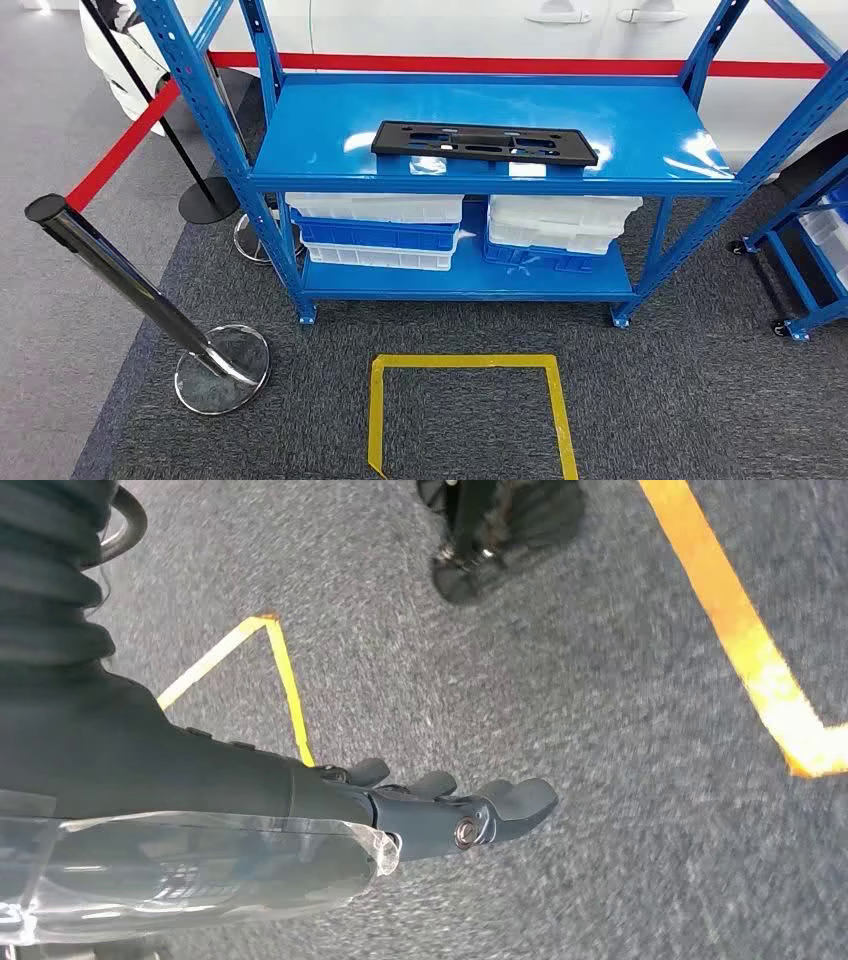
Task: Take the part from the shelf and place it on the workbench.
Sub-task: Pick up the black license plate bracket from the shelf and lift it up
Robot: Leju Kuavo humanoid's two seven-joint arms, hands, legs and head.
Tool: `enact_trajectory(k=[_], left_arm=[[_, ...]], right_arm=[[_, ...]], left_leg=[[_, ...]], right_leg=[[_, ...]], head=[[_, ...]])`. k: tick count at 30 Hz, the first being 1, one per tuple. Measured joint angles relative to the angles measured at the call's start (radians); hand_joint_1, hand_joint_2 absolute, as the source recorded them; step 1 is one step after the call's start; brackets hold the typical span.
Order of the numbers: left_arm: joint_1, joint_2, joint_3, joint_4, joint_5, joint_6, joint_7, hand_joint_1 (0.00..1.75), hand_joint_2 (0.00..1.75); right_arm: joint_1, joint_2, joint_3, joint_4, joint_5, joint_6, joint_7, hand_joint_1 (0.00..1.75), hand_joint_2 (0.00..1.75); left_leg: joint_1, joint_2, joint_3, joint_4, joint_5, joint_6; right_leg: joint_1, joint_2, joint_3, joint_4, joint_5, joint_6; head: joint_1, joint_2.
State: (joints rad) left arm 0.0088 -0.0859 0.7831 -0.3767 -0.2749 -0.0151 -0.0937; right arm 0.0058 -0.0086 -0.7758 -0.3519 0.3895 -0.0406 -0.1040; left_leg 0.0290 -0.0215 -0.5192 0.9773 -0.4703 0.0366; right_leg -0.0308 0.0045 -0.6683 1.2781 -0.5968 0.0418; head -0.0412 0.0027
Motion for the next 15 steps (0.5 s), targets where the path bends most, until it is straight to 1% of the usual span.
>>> enact_trajectory(k=[2,3,4,5,6,7,8,9,10,11,12,13,14,15], left_arm=[[-0.005,-0.004,0.026,0.002,-0.008,-0.001,-0.003,0.00,0.00],[-0.009,-0.008,0.052,0.004,-0.016,-0.002,-0.006,0.00,0.00],[-0.014,-0.011,0.077,0.006,-0.023,-0.002,-0.008,0.00,0.00],[-0.019,-0.013,0.103,0.008,-0.031,-0.003,-0.010,0.00,0.00],[-0.024,-0.015,0.129,0.010,-0.039,-0.003,-0.011,0.00,0.00],[-0.030,-0.017,0.154,0.012,-0.046,-0.003,-0.012,0.00,0.00],[-0.035,-0.021,0.179,0.015,-0.054,-0.004,-0.013,0.00,0.00],[-0.040,-0.024,0.203,0.019,-0.061,-0.005,-0.014,0.00,0.00],[-0.045,-0.027,0.227,0.022,-0.070,-0.005,-0.015,0.00,0.00],[-0.051,-0.030,0.252,0.025,-0.079,-0.004,-0.016,0.00,0.00],[-0.057,-0.032,0.276,0.028,-0.089,-0.003,-0.018,0.00,0.00],[-0.063,-0.033,0.299,0.031,-0.098,0.000,-0.019,0.00,0.00],[-0.068,-0.035,0.324,0.033,-0.107,0.002,-0.020,0.00,0.00],[-0.072,-0.036,0.347,0.035,-0.115,0.005,-0.022,0.00,0.00]], right_arm=[[-0.003,0.000,-0.025,0.002,0.011,-0.002,-0.003,0.00,0.00],[-0.007,0.000,-0.050,0.004,0.023,-0.004,-0.006,0.00,0.00],[-0.013,0.000,-0.077,0.007,0.034,-0.006,-0.009,0.00,0.00],[-0.019,0.000,-0.103,0.010,0.046,-0.009,-0.012,0.00,0.00],[-0.025,0.000,-0.131,0.014,0.057,-0.012,-0.015,0.00,0.00],[-0.031,-0.001,-0.157,0.017,0.066,-0.015,-0.018,0.00,0.00],[-0.037,-0.001,-0.184,0.019,0.076,-0.017,-0.021,0.00,0.00],[-0.043,-0.001,-0.212,0.022,0.084,-0.019,-0.024,0.00,0.00],[-0.048,-0.002,-0.240,0.024,0.092,-0.021,-0.027,0.00,0.00],[-0.053,-0.002,-0.269,0.027,0.100,-0.022,-0.031,0.00,0.00],[-0.058,-0.003,-0.298,0.029,0.109,-0.022,-0.036,0.00,0.00],[-0.062,-0.003,-0.325,0.032,0.117,-0.022,-0.040,0.00,0.00],[-0.066,-0.004,-0.352,0.035,0.125,-0.022,-0.044,0.00,0.00],[-0.070,-0.005,-0.378,0.038,0.132,-0.022,-0.050,0.00,0.00]], left_leg=[[0.004,-0.002,0.000,0.007,-0.005,-0.007],[0.008,-0.003,-0.001,0.015,-0.011,-0.016],[0.009,-0.004,-0.003,0.023,-0.018,-0.026],[0.008,-0.005,-0.006,0.030,-0.024,-0.035],[0.006,-0.006,-0.009,0.034,-0.027,-0.043],[0.005,-0.008,-0.009,0.034,-0.028,-0.049],[0.007,-0.009,-0.008,0.033,-0.028,-0.053],[0.009,-0.007,-0.008,0.039,-0.033,-0.056],[0.010,-0.002,-0.015,0.057,-0.046,-0.058],[0.011,0.004,-0.033,0.098,-0.072,-0.058],[0.010,0.010,-0.060,0.159,-0.107,-0.057],[0.008,0.013,-0.095,0.231,-0.142,-0.055],[0.006,0.014,-0.127,0.297,-0.168,-0.053],[0.004,0.014,-0.145,0.333,-0.173,-0.049]], right_leg=[[-0.005,0.000,0.033,-0.072,0.045,0.005],[-0.009,0.002,0.063,-0.137,0.076,0.010],[-0.009,0.006,0.088,-0.192,0.099,0.012],[-0.008,0.009,0.102,-0.225,0.108,0.007],[-0.005,0.012,0.106,-0.235,0.105,0.000],[-0.002,0.013,0.105,-0.232,0.105,-0.011],[-0.002,0.012,0.104,-0.231,0.105,-0.022],[-0.002,0.010,0.104,-0.231,0.106,-0.030],[-0.001,0.007,0.103,-0.232,0.107,-0.039],[0.000,0.004,0.103,-0.234,0.108,-0.046],[0.003,0.000,0.102,-0.234,0.108,-0.051],[0.007,-0.003,0.102,-0.234,0.107,-0.054],[0.011,-0.007,0.101,-0.233,0.107,-0.057],[0.016,-0.009,0.102,-0.233,0.106,-0.059]], head=[[0.000,0.000],[0.000,0.000],[0.000,0.000],[0.000,0.000],[-0.001,0.000],[-0.001,0.000],[-0.002,0.000],[-0.002,0.000],[-0.002,0.000],[-0.002,0.000],[-0.002,0.000],[-0.002,0.000],[-0.002,0.000],[-0.002,0.000]])
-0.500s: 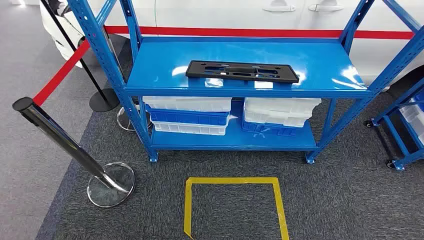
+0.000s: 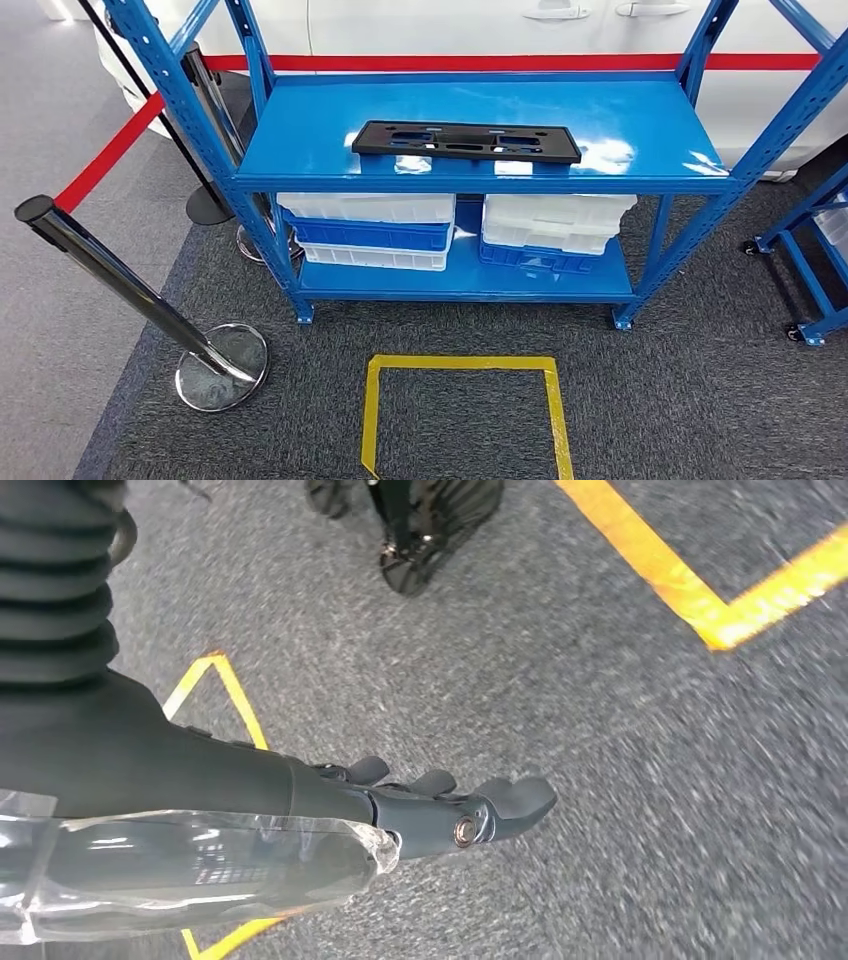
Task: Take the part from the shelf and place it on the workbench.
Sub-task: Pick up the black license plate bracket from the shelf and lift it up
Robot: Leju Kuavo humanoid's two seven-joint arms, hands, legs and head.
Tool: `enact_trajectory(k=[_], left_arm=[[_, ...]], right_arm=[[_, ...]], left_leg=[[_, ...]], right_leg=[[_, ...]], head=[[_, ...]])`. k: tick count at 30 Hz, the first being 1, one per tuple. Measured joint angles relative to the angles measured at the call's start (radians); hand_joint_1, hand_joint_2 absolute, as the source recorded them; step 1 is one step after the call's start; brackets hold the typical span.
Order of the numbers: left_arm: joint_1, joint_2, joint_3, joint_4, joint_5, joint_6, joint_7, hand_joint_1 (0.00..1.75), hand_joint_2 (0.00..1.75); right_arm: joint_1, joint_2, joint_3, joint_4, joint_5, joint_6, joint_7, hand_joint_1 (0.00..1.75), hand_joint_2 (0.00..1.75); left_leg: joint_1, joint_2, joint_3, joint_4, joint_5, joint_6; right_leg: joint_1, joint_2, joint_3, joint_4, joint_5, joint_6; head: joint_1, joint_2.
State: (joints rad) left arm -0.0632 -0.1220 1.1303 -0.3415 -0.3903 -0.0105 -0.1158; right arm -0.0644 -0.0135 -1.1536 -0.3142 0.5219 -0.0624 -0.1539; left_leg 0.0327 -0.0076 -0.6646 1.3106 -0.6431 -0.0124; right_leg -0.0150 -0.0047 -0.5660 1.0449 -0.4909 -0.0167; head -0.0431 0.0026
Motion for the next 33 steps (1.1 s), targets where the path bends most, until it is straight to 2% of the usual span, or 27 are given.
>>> enact_trajectory(k=[1,2,3,5,7,10,12,14,15,16,17,18,20,21,23,25,27,29,30,31,32,33], left_arm=[[-0.003,-0.002,0.023,0.002,-0.008,0.001,-0.002,0.00,0.00],[-0.006,-0.004,0.046,0.004,-0.015,0.002,-0.005,0.00,0.00],[-0.009,-0.005,0.066,0.005,-0.021,0.000,-0.008,0.00,0.00],[-0.018,-0.007,0.104,0.007,-0.032,-0.001,-0.016,0.00,0.00],[-0.028,-0.011,0.136,0.007,-0.043,0.005,-0.018,0.00,0.00],[-0.035,-0.020,0.162,0.007,-0.060,0.021,-0.010,0.00,0.00],[-0.037,-0.024,0.167,0.008,-0.071,0.027,-0.004,0.00,0.00],[-0.037,-0.025,0.167,0.008,-0.082,0.030,-0.001,0.00,0.00],[-0.037,-0.025,0.168,0.008,-0.087,0.030,0.000,0.00,0.00],[-0.037,-0.025,0.168,0.008,-0.091,0.031,0.001,0.00,0.00],[-0.037,-0.025,0.168,0.008,-0.095,0.030,0.001,0.00,0.00],[-0.038,-0.025,0.168,0.008,-0.097,0.030,0.001,0.00,0.00],[-0.040,-0.025,0.168,0.009,-0.101,0.028,0.000,0.00,0.00],[-0.041,-0.025,0.168,0.010,-0.102,0.027,-0.001,0.00,0.00],[-0.044,-0.025,0.168,0.011,-0.104,0.025,-0.002,0.00,0.00],[-0.044,-0.025,0.168,0.014,-0.106,0.025,-0.002,0.00,0.00],[-0.045,-0.024,0.168,0.019,-0.108,0.026,-0.002,0.00,0.00],[-0.047,-0.024,0.168,0.022,-0.110,0.028,-0.002,0.00,0.00],[-0.047,-0.023,0.168,0.023,-0.110,0.029,-0.002,0.00,0.00],[-0.047,-0.023,0.168,0.024,-0.110,0.031,-0.001,0.00,0.00],[-0.046,-0.022,0.168,0.025,-0.111,0.033,0.000,0.00,0.00],[-0.045,-0.022,0.168,0.026,-0.111,0.034,0.000,0.00,0.00]], right_arm=[[-0.006,-0.001,-0.025,0.002,0.008,0.001,-0.008,0.00,0.00],[-0.012,-0.001,-0.048,0.004,0.017,0.004,-0.019,0.00,0.00],[-0.018,-0.001,-0.067,0.005,0.028,0.008,-0.033,0.00,0.00],[-0.031,-0.003,-0.088,0.006,0.061,0.016,-0.066,0.00,0.00],[-0.043,-0.007,-0.092,0.004,0.109,0.023,-0.099,0.00,0.00],[-0.073,-0.010,-0.078,-0.017,0.187,0.033,-0.133,0.00,0.00],[-0.103,-0.009,-0.054,-0.048,0.231,0.038,-0.141,0.00,0.00],[-0.132,-0.005,-0.024,-0.082,0.266,0.043,-0.138,0.00,0.00],[-0.145,-0.002,-0.007,-0.098,0.282,0.046,-0.134,0.00,0.00],[-0.160,0.001,0.013,-0.114,0.298,0.049,-0.128,0.00,0.00],[-0.175,0.005,0.034,-0.130,0.315,0.053,-0.122,0.00,0.00],[-0.191,0.009,0.058,-0.145,0.330,0.057,-0.117,0.00,0.00],[-0.229,0.015,0.113,-0.170,0.361,0.066,-0.105,0.00,0.00],[-0.247,0.019,0.141,-0.180,0.376,0.070,-0.100,0.00,0.00],[-0.277,0.028,0.194,-0.197,0.403,0.076,-0.088,0.00,0.00],[-0.304,0.039,0.248,-0.213,0.428,0.081,-0.077,0.00,0.00],[-0.336,0.051,0.316,-0.231,0.455,0.083,-0.066,0.00,0.00],[-0.368,0.061,0.385,-0.246,0.481,0.086,-0.057,0.00,0.00],[-0.381,0.066,0.418,-0.251,0.494,0.088,-0.052,0.00,0.00],[-0.394,0.072,0.452,-0.255,0.507,0.090,-0.048,0.00,0.00],[-0.407,0.078,0.486,-0.259,0.520,0.092,-0.043,0.00,0.00],[-0.420,0.086,0.519,-0.262,0.533,0.094,-0.039,0.00,0.00]], left_leg=[[-0.003,0.000,-0.001,0.000,0.015,0.006],[-0.007,0.000,0.017,-0.041,0.047,0.014],[-0.013,0.001,0.048,-0.109,0.088,0.025],[-0.024,0.004,0.099,-0.230,0.138,0.043],[-0.031,0.005,0.111,-0.272,0.145,0.048],[-0.027,0.004,0.118,-0.293,0.158,0.054],[-0.023,0.007,0.124,-0.305,0.168,0.061],[-0.023,0.007,0.120,-0.305,0.170,0.064],[-0.023,0.006,0.119,-0.303,0.170,0.064],[-0.023,0.004,0.119,-0.302,0.170,0.064],[-0.023,0.002,0.120,-0.299,0.169,0.062],[-0.023,0.001,0.120,-0.296,0.167,0.060],[-0.025,-0.001,0.116,-0.287,0.163,0.052],[-0.026,-0.002,0.113,-0.285,0.162,0.047],[-0.028,-0.003,0.107,-0.284,0.164,0.037],[-0.026,-0.002,0.102,-0.275,0.156,0.027],[-0.024,-0.001,0.069,-0.205,0.115,0.018],[-0.022,0.000,0.005,-0.079,0.059,0.012],[-0.022,0.000,-0.021,-0.030,0.047,0.010],[-0.021,0.001,-0.035,-0.008,0.052,0.009],[-0.021,0.001,-0.031,-0.025,0.076,0.009],[-0.020,0.001,-0.010,-0.076,0.114,0.010]], right_leg=[[0.004,-0.001,0.002,0.000,-0.001,-0.001],[0.007,-0.002,0.005,0.000,-0.002,-0.003],[0.010,-0.002,0.007,0.000,-0.003,-0.004],[0.016,-0.003,0.009,0.002,-0.005,-0.002],[0.016,-0.005,0.006,0.001,-0.004,0.005],[0.012,-0.006,0.004,0.009,-0.011,0.021],[0.009,-0.003,-0.029,0.083,-0.059,0.030],[0.006,-0.001,-0.088,0.207,-0.115,0.037],[0.003,0.000,-0.109,0.250,-0.123,0.040],[0.001,0.000,-0.115,0.257,-0.110,0.042],[-0.003,0.000,-0.103,0.227,-0.080,0.044],[-0.005,0.000,-0.076,0.165,-0.039,0.044],[-0.006,0.002,-0.025,0.047,0.009,0.041],[-0.004,0.004,-0.013,0.015,0.016,0.038],[0.001,0.004,-0.013,0.002,0.014,0.030],[-0.003,0.002,-0.010,-0.004,0.019,0.017],[-0.006,0.000,-0.008,-0.010,0.025,0.005],[-0.004,-0.002,-0.011,-0.010,0.027,0.001],[-0.003,-0.004,-0.011,-0.010,0.027,0.000],[-0.003,-0.006,-0.010,-0.009,0.026,0.000],[-0.003,-0.006,-0.009,-0.009,0.026,0.000],[-0.003,-0.007,-0.009,-0.008,0.025,0.000]], head=[[0.000,0.000],[0.000,0.000],[0.000,0.000],[0.000,0.000],[0.001,0.000],[0.001,0.000],[0.002,0.000],[0.002,0.000],[0.002,0.000],[0.002,0.000],[0.002,0.000],[0.002,0.000],[0.002,0.000],[0.001,0.000],[0.001,0.000],[0.000,0.000],[0.000,0.000],[0.000,0.000],[0.000,0.000],[0.000,0.000],[0.000,0.000],[0.000,0.000]])
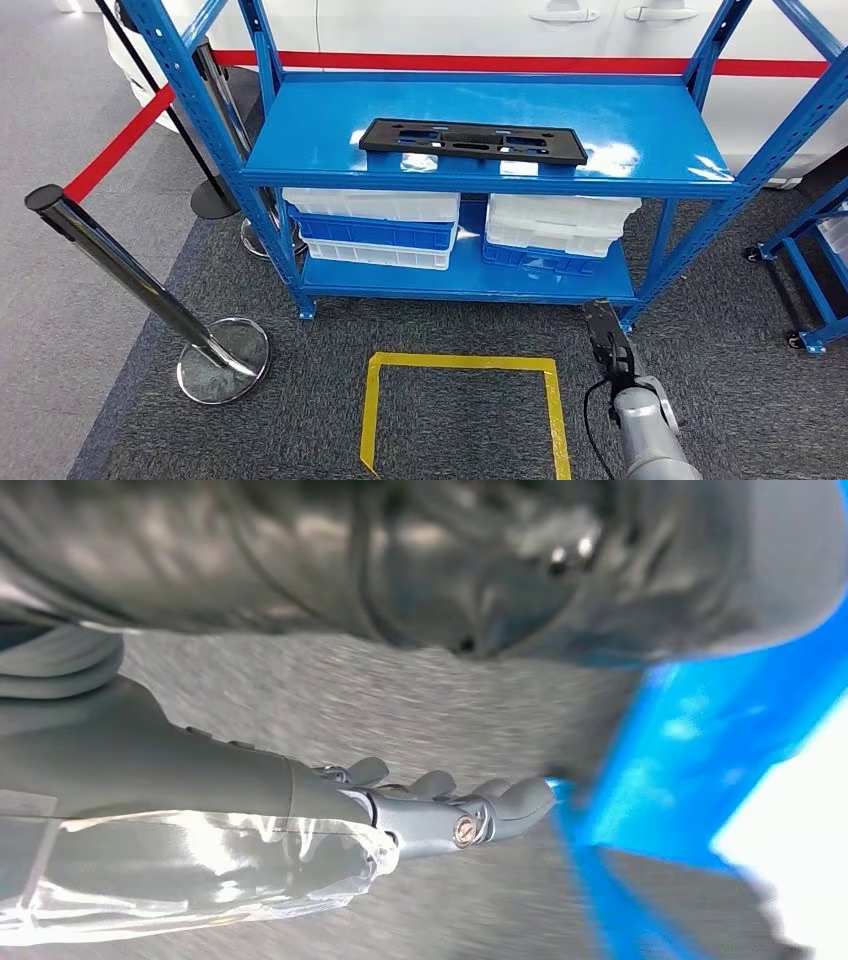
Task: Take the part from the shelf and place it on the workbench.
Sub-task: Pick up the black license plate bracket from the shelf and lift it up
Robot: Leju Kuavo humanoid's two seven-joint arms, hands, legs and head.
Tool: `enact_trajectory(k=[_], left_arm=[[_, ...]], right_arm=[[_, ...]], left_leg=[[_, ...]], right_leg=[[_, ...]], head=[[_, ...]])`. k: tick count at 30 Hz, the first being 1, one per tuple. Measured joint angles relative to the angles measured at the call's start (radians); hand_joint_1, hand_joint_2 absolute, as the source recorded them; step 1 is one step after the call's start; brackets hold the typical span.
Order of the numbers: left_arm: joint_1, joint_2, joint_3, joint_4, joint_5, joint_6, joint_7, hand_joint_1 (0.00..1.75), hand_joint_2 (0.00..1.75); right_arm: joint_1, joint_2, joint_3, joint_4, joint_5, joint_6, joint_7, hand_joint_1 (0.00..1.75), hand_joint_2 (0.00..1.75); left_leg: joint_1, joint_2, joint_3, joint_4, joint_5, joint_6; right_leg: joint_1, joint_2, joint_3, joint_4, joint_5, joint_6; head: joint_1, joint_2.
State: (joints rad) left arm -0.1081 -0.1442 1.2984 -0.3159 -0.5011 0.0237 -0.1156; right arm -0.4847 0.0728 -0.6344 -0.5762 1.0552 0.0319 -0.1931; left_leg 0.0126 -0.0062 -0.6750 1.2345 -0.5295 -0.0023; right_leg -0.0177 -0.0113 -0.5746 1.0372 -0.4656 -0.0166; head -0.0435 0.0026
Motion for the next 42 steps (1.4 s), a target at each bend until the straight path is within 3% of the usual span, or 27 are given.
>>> enact_trajectory(k=[1,3,6,8,9,11,12,13,14,15,17,18,20,23,25,27,28,29,30,32,34,38,40,42], left_arm=[[0.001,0.000,0.000,0.001,0.000,0.001,0.000,0.00,0.00],[-0.001,0.000,0.000,0.002,-0.001,0.003,0.001,0.00,0.00],[-0.003,0.000,0.000,0.006,-0.003,0.003,0.000,0.00,0.00],[-0.003,0.000,0.000,0.009,-0.004,0.003,0.000,0.00,0.00],[-0.003,0.000,0.000,0.011,-0.005,0.003,0.000,0.00,0.00],[-0.003,0.000,0.000,0.014,-0.009,0.003,0.000,0.00,0.00],[-0.003,0.000,0.000,0.016,-0.011,0.003,0.001,0.00,0.00],[-0.003,0.000,0.000,0.017,-0.012,0.003,0.001,0.00,0.00],[-0.003,0.000,0.000,0.018,-0.014,0.003,0.001,0.00,0.00],[-0.003,0.000,0.000,0.019,-0.015,0.003,0.002,0.00,0.00],[-0.002,-0.001,0.000,0.024,-0.019,0.003,0.003,0.00,0.00],[-0.003,-0.002,0.000,0.027,-0.021,0.003,0.004,0.00,0.00],[-0.004,-0.004,-0.001,0.032,-0.024,0.003,0.006,0.00,0.00],[-0.004,-0.004,-0.004,0.035,-0.031,0.003,0.007,0.00,0.00],[-0.003,-0.003,-0.004,0.038,-0.035,0.003,0.008,0.00,0.00],[-0.003,-0.002,-0.005,0.040,-0.039,0.003,0.008,0.00,0.00],[-0.002,-0.001,-0.005,0.040,-0.041,0.003,0.008,0.00,0.00],[-0.002,0.001,-0.005,0.041,-0.044,0.002,0.008,0.00,0.00],[-0.001,0.002,-0.005,0.041,-0.046,0.002,0.008,0.00,0.00],[-0.001,0.004,-0.006,0.043,-0.050,-0.001,0.006,0.00,0.00],[-0.002,0.005,-0.008,0.047,-0.054,-0.003,0.003,0.00,0.00],[-0.003,0.005,-0.014,0.053,-0.062,-0.007,-0.001,0.00,0.00],[-0.003,0.005,-0.015,0.056,-0.069,-0.008,-0.001,0.00,0.00],[-0.002,0.006,-0.018,0.058,-0.075,-0.008,0.001,0.00,0.00]], right_arm=[[-0.014,0.009,0.033,-0.003,0.012,0.002,0.003,0.00,0.00],[-0.043,0.028,0.104,-0.007,0.036,0.006,0.009,0.00,0.00],[-0.079,0.055,0.212,-0.015,0.065,0.012,0.019,0.00,0.00],[-0.098,0.070,0.284,-0.025,0.081,0.014,0.025,0.00,0.00],[-0.109,0.077,0.321,-0.031,0.089,0.016,0.029,0.00,0.00],[-0.128,0.090,0.391,-0.043,0.103,0.020,0.036,0.00,0.00],[-0.134,0.096,0.428,-0.049,0.110,0.023,0.040,0.00,0.00],[-0.139,0.102,0.465,-0.056,0.115,0.026,0.044,0.00,0.00],[-0.145,0.108,0.503,-0.064,0.120,0.029,0.049,0.00,0.00],[-0.153,0.114,0.540,-0.073,0.126,0.031,0.053,0.00,0.00],[-0.178,0.126,0.615,-0.094,0.135,0.035,0.062,0.00,0.00],[-0.193,0.133,0.652,-0.103,0.140,0.038,0.065,0.00,0.00],[-0.217,0.148,0.724,-0.121,0.150,0.043,0.074,0.00,0.00],[-0.245,0.168,0.830,-0.150,0.167,0.048,0.087,0.00,0.00],[-0.268,0.184,0.906,-0.166,0.179,0.052,0.096,0.00,0.00],[-0.291,0.198,0.981,-0.174,0.191,0.057,0.105,0.00,0.00],[-0.301,0.203,1.017,-0.176,0.197,0.060,0.110,0.00,0.00],[-0.312,0.207,1.051,-0.179,0.202,0.063,0.114,0.00,0.00],[-0.323,0.212,1.082,-0.182,0.207,0.066,0.117,0.00,0.00],[-0.354,0.221,1.149,-0.190,0.218,0.071,0.124,0.00,0.00],[-0.390,0.230,1.219,-0.196,0.228,0.076,0.131,0.00,0.00],[-0.451,0.241,1.340,-0.200,0.240,0.092,0.146,0.00,0.00],[-0.497,0.235,1.379,-0.192,0.225,0.108,0.153,0.00,0.00],[-0.547,0.221,1.393,-0.170,0.195,0.125,0.157,0.00,0.00]], left_leg=[[0.000,0.001,0.028,-0.068,0.036,0.002],[-0.002,0.002,0.071,-0.174,0.075,0.008],[-0.004,0.000,0.079,-0.202,0.079,0.019],[-0.001,0.000,0.081,-0.210,0.085,0.031],[0.000,0.000,0.082,-0.214,0.088,0.037],[0.000,0.000,0.080,-0.216,0.091,0.044],[-0.001,-0.001,0.079,-0.216,0.091,0.045],[-0.002,-0.003,0.080,-0.216,0.091,0.045],[-0.003,-0.005,0.080,-0.216,0.091,0.046],[-0.005,-0.006,0.082,-0.215,0.091,0.045],[-0.009,-0.007,0.082,-0.214,0.090,0.043],[-0.010,-0.005,0.080,-0.213,0.090,0.040],[-0.009,-0.002,0.074,-0.212,0.092,0.030],[-0.008,0.000,0.069,-0.200,0.081,0.014],[-0.003,0.000,0.033,-0.120,0.032,0.003],[0.003,0.000,-0.027,0.008,-0.025,-0.008],[0.006,0.000,-0.047,0.046,-0.033,-0.013],[0.010,0.001,-0.050,0.051,-0.022,-0.018],[0.014,0.001,-0.032,0.014,0.007,-0.022],[0.020,0.002,0.035,-0.117,0.066,-0.031],[0.020,-0.001,0.072,-0.193,0.083,-0.025],[0.018,-0.002,0.071,-0.199,0.084,0.003],[0.017,0.000,0.068,-0.202,0.088,0.017],[0.012,-0.001,0.065,-0.202,0.089,0.025]], right_leg=[[0.000,0.000,0.000,0.001,-0.001,0.001],[0.004,0.001,-0.004,0.005,-0.002,0.007],[0.008,-0.001,-0.007,0.002,0.001,0.022],[0.006,0.001,-0.015,0.023,-0.017,0.031],[0.005,0.002,-0.032,0.061,-0.042,0.034],[0.004,0.004,-0.090,0.188,-0.107,0.039],[0.004,0.005,-0.118,0.248,-0.128,0.040],[0.004,0.006,-0.133,0.279,-0.130,0.039],[0.005,0.006,-0.131,0.271,-0.111,0.036],[0.007,0.007,-0.111,0.227,-0.078,0.031],[0.014,0.007,-0.052,0.092,-0.008,0.010],[0.018,0.007,-0.031,0.041,0.009,0.002],[0.025,0.007,-0.019,0.001,0.011,-0.007],[0.017,0.006,-0.010,-0.020,0.021,-0.012],[0.011,0.004,-0.003,-0.031,0.026,-0.017],[0.011,0.003,-0.004,-0.030,0.026,-0.019],[0.011,0.002,-0.004,-0.029,0.025,-0.018],[0.009,0.002,-0.004,-0.028,0.025,-0.017],[0.007,0.002,-0.004,-0.024,0.022,-0.014],[0.004,0.003,-0.007,-0.010,0.013,-0.004],[0.006,0.005,-0.013,0.003,0.006,0.008],[0.006,0.007,-0.022,0.017,-0.005,0.024],[0.004,0.008,-0.058,0.096,-0.053,0.030],[0.005,0.008,-0.122,0.229,-0.111,0.031]], head=[[0.000,0.000],[0.001,0.000],[0.001,0.000],[0.002,0.000],[0.002,0.000],[0.002,0.000],[0.002,0.000],[0.002,0.000],[0.002,0.000],[0.002,0.000],[0.002,0.000],[0.002,0.000],[0.002,0.000],[0.002,0.000],[0.001,0.000],[0.001,0.000],[0.001,0.000],[0.001,0.000],[0.001,0.000],[0.001,0.000],[0.002,0.000],[0.002,0.000],[0.002,0.000],[0.002,0.000]])
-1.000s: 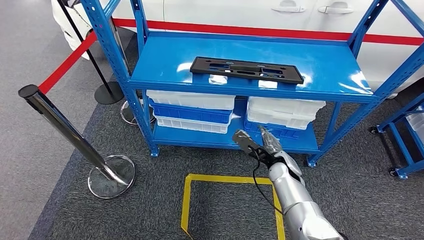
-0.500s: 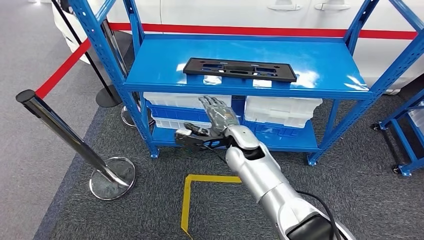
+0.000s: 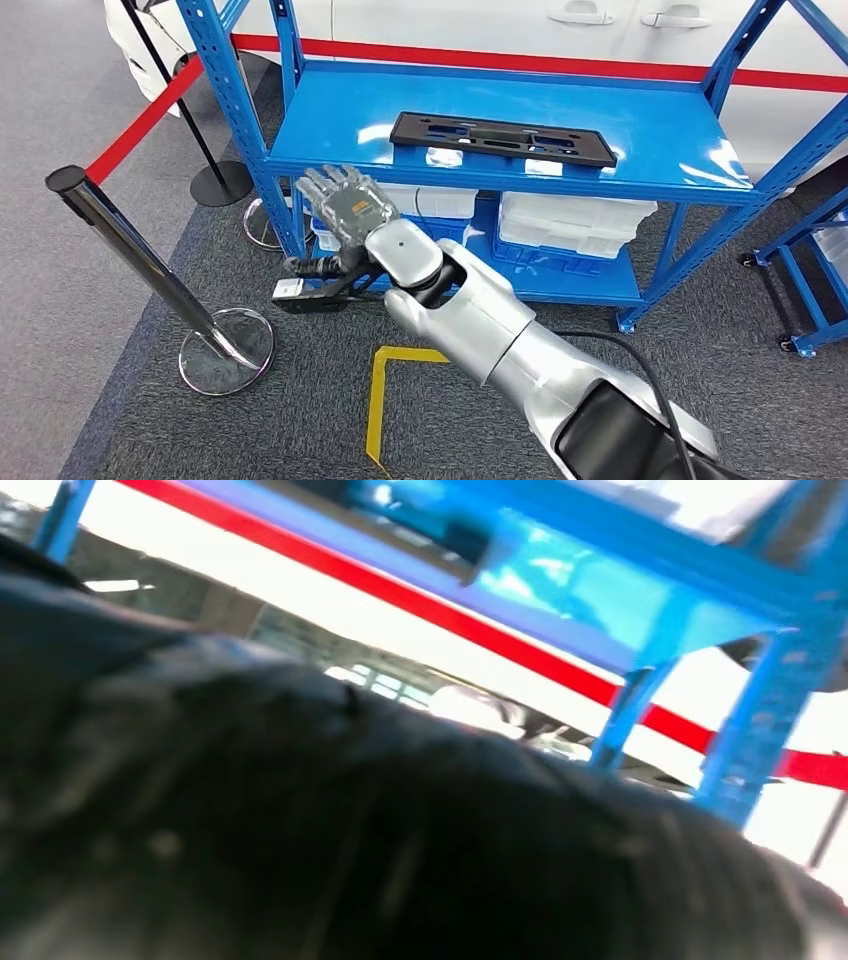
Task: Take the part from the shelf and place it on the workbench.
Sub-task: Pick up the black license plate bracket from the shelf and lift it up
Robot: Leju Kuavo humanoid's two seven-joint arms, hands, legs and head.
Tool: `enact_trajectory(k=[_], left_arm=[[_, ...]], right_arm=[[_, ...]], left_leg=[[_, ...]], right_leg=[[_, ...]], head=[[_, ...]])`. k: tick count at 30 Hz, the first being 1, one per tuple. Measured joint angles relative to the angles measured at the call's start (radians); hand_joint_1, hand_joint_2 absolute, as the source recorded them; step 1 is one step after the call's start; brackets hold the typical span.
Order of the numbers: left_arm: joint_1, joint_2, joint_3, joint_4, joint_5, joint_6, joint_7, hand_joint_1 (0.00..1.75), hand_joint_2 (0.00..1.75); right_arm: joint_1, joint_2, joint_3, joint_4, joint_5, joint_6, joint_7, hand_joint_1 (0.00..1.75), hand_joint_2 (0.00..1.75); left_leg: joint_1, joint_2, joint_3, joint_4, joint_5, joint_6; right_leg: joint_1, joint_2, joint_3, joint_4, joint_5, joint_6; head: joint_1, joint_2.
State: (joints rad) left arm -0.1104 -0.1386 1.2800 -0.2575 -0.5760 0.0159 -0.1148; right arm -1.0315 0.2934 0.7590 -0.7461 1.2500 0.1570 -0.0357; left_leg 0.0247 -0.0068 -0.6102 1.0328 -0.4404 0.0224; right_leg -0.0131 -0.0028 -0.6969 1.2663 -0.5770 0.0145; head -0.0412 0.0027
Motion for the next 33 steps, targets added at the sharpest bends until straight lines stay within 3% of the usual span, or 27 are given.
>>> enact_trajectory(k=[1,3,12,13,15,17,19,20,22,23,24,27,29,31,33], left_arm=[[0.000,0.000,-0.002,0.001,-0.003,0.001,0.002,0.00,0.00],[0.001,0.000,-0.003,0.004,-0.007,0.003,0.007,0.00,0.00],[0.001,0.000,-0.004,0.004,-0.009,0.003,0.008,0.00,0.00],[0.001,0.000,-0.004,0.005,-0.009,0.004,0.009,0.00,0.00],[0.002,0.000,-0.004,0.006,-0.014,0.006,0.013,0.00,0.00],[0.003,-0.001,-0.005,0.009,-0.020,0.008,0.014,0.00,0.00],[0.000,-0.001,-0.005,0.014,-0.025,0.007,0.006,0.00,0.00],[0.000,0.002,-0.005,0.017,-0.028,0.005,-0.001,0.00,0.00],[0.001,0.011,-0.006,0.019,-0.032,0.008,-0.001,0.00,0.00],[0.003,0.014,-0.006,0.020,-0.033,0.011,0.005,0.00,0.00],[0.003,0.017,-0.006,0.021,-0.035,0.014,0.011,0.00,0.00],[0.001,0.016,-0.006,0.023,-0.040,0.013,0.013,0.00,0.00],[0.002,0.016,-0.006,0.023,-0.041,0.014,0.012,0.00,0.00],[0.001,0.016,-0.006,0.023,-0.043,0.014,0.012,0.00,0.00],[0.001,0.017,-0.006,0.023,-0.044,0.014,0.011,0.00,0.00]], right_arm=[[-0.021,-0.008,0.002,0.015,-0.016,0.006,0.001,0.00,0.00],[-0.043,-0.019,0.004,0.034,-0.035,0.013,0.000,0.00,0.00],[-0.048,-0.021,0.004,0.038,-0.040,0.014,0.000,0.00,0.00],[-0.053,-0.024,0.004,0.043,-0.045,0.015,0.000,0.00,0.00],[-0.077,-0.032,0.004,0.063,-0.067,0.016,-0.003,0.00,0.00],[-0.114,-0.038,0.003,0.088,-0.099,0.016,-0.006,0.00,0.00],[-0.152,-0.044,0.003,0.124,-0.134,0.017,-0.010,0.00,0.00],[-0.174,-0.049,0.003,0.155,-0.150,0.018,-0.010,0.00,0.00],[-0.204,-0.066,0.002,0.222,-0.169,0.025,-0.006,0.00,0.00],[-0.213,-0.074,0.002,0.247,-0.171,0.029,-0.004,0.00,0.00],[-0.218,-0.081,0.002,0.262,-0.171,0.033,-0.003,0.00,0.00],[-0.223,-0.093,0.001,0.280,-0.171,0.034,-0.003,0.00,0.00],[-0.225,-0.100,0.000,0.287,-0.171,0.034,-0.003,0.00,0.00],[-0.225,-0.107,-0.003,0.296,-0.171,0.034,-0.003,0.00,0.00],[-0.221,-0.113,-0.004,0.307,-0.171,0.034,-0.003,0.00,0.00]], left_leg=[[-0.003,-0.001,-0.001,0.000,0.000,0.002],[-0.007,-0.003,0.000,0.000,0.001,0.003],[-0.007,-0.003,0.000,0.000,0.001,0.004],[-0.009,-0.004,0.000,0.000,0.001,0.004],[-0.014,-0.005,0.001,0.000,0.001,0.004],[-0.020,-0.003,0.002,0.000,0.001,0.004],[-0.021,0.001,0.000,-0.002,0.003,-0.002],[-0.019,0.002,-0.023,0.046,-0.023,-0.011],[-0.005,0.005,-0.031,0.062,-0.017,-0.041],[0.000,0.004,-0.032,0.063,-0.018,-0.050],[0.003,0.003,-0.010,0.016,0.010,-0.051],[-0.001,0.000,-0.005,0.000,0.006,-0.029],[0.001,0.000,-0.003,-0.004,0.009,-0.015],[0.003,0.002,-0.001,-0.008,0.010,-0.003],[0.002,0.002,-0.001,-0.008,0.009,0.002]], right_leg=[[0.001,0.000,-0.025,0.050,-0.014,-0.001],[0.002,0.000,-0.045,0.089,-0.016,-0.004],[0.002,0.001,-0.045,0.086,-0.011,-0.006],[0.004,0.001,-0.040,0.074,-0.001,-0.008],[0.011,0.002,-0.002,-0.011,0.051,-0.023],[0.025,0.001,0.058,-0.146,0.111,-0.051],[0.036,-0.002,0.089,-0.220,0.131,-0.068],[0.032,-0.005,0.097,-0.239,0.136,-0.069],[0.017,-0.007,0.109,-0.249,0.137,-0.057],[0.011,-0.008,0.111,-0.246,0.134,-0.047],[0.010,-0.007,0.107,-0.236,0.128,-0.038],[0.013,-0.007,0.101,-0.230,0.125,-0.025],[0.010,-0.005,0.094,-0.209,0.108,-0.015],[0.006,-0.002,0.051,-0.115,0.055,-0.006],[0.004,-0.001,-0.017,0.017,0.003,-0.001]], head=[[0.000,0.000],[0.000,0.000],[0.000,0.000],[0.000,0.000],[0.000,0.000],[-0.001,0.000],[-0.002,0.000],[-0.003,0.000],[-0.004,0.000],[-0.005,0.000],[-0.004,0.000],[-0.003,0.000],[-0.003,0.000],[-0.003,0.000],[-0.003,0.000]])
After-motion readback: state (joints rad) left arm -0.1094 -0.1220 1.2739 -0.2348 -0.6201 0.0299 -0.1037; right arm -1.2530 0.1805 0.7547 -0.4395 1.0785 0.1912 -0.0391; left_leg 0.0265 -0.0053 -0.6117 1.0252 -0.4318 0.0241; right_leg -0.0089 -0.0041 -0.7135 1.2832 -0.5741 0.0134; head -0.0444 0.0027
